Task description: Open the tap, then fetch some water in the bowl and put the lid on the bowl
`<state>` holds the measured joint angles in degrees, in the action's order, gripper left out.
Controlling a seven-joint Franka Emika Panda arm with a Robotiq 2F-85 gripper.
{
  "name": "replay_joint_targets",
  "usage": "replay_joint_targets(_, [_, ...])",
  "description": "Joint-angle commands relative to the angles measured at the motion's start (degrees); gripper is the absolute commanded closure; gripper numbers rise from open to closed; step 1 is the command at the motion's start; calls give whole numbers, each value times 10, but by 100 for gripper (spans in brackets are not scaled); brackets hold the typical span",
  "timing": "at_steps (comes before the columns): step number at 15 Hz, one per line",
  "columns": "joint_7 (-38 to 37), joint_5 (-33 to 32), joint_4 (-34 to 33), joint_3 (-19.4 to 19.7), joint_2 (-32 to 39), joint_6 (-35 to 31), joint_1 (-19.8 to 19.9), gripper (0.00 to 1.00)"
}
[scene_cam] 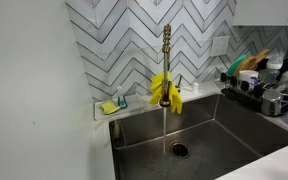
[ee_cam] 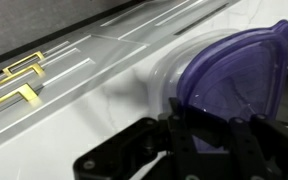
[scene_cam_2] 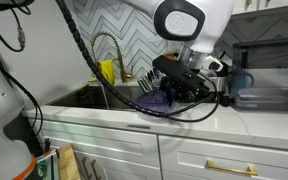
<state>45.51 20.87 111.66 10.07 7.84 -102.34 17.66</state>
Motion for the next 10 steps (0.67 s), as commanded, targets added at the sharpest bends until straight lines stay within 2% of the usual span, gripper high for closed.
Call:
replay_joint_targets(1, [-25,-26,32,10,-30,-28,-9,98])
replay_joint_targets(10, [-34,-26,49,9,-32,-37,-12,98])
